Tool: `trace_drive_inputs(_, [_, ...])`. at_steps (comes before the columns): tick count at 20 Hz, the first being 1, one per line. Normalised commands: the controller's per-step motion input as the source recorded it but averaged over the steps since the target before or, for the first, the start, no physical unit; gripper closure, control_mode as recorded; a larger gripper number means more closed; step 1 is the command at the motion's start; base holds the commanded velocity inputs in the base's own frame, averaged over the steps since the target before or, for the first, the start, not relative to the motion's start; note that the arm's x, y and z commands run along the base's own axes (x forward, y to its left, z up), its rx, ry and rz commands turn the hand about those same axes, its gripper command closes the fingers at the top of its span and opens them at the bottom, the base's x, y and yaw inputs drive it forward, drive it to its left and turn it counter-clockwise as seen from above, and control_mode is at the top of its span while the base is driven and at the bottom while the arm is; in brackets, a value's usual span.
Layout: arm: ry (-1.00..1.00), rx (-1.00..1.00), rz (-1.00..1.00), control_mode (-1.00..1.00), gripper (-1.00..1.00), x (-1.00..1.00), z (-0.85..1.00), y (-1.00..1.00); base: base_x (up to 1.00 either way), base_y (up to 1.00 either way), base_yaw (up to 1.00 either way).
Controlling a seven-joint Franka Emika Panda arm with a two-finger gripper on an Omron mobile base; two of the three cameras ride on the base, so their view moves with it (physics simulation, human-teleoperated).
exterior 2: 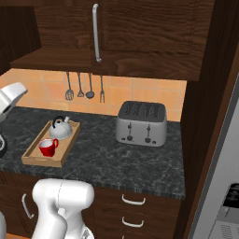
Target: Pick the kettle from the counter and place it on the tray. Then pick the mug from the cabinet and place it on the tray. Then close the cabinet doors.
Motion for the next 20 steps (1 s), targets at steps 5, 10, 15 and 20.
trace_drive_inputs(5, [-0.23,-0.06,-0.13,-1.00,-1.00,0.00,-0.12,0.12,0.00,0.00,0.00])
trace_drive_inputs(10, [-0.18,-0.04,-0.12,-1.00,-1.00,0.00,-0.02,0.31,0.00,0.00,0.00])
trace_drive_inputs(15, [-0.14,-0.03,-0.11,-1.00,-1.00,0.00,-0.04,0.35,0.00,0.00,0.00])
trace_drive_inputs(20, [-0.01,-0.06,-0.11,-1.00,-1.00,0.00,-0.07,0.49,0.00,0.00,0.00])
